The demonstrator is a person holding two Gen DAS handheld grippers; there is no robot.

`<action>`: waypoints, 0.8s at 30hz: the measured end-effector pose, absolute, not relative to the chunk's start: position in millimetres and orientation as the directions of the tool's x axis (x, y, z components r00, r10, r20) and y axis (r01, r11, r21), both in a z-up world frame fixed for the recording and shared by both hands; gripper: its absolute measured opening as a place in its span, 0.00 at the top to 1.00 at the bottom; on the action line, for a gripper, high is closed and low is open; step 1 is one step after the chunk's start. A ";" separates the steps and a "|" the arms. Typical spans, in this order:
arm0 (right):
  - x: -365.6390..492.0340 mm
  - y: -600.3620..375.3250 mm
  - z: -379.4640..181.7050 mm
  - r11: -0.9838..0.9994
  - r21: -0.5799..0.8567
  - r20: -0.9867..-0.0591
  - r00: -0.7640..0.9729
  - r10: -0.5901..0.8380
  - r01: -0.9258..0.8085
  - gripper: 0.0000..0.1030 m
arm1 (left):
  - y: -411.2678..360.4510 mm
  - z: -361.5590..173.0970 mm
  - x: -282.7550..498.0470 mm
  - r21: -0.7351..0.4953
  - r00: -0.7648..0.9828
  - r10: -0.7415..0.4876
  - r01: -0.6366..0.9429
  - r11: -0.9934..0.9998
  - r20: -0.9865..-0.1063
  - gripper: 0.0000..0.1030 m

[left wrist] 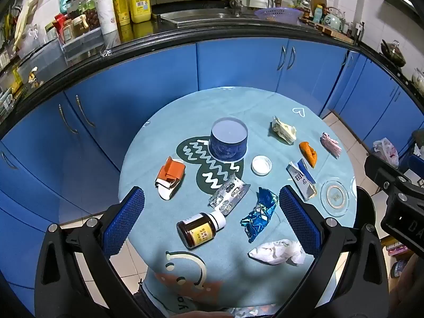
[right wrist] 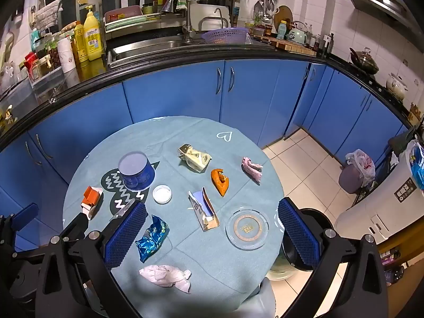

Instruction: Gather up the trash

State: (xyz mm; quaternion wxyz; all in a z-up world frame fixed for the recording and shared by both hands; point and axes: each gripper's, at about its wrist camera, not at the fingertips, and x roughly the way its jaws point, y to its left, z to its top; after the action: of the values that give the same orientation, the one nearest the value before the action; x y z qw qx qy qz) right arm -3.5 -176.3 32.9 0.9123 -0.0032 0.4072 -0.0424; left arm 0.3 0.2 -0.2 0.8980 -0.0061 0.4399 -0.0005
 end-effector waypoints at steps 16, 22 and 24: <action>-4.0 -175.8 33.0 0.996 -0.040 -0.742 0.666 -0.080 0.075 0.06 | -3.4 2.1 -0.1 -0.013 0.616 -0.009 -0.001 1.000 -0.788 0.03; -4.2 -175.6 33.0 0.996 -0.040 -0.741 0.667 -0.080 0.075 0.06 | -4.1 1.5 -3.7 -0.014 0.617 -0.009 -0.002 1.000 -0.787 0.03; -4.1 -175.6 32.9 0.996 -0.040 -0.741 0.667 -0.080 0.075 0.06 | -4.0 1.5 -3.7 -0.014 0.617 -0.010 -0.002 1.000 -0.787 0.03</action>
State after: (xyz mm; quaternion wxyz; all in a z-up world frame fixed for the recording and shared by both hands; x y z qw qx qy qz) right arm -4.1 -175.6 32.9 0.9130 -0.0031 0.4058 -0.0424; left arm -3.7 -4.0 1.5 0.8991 -0.0069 0.4376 -0.0023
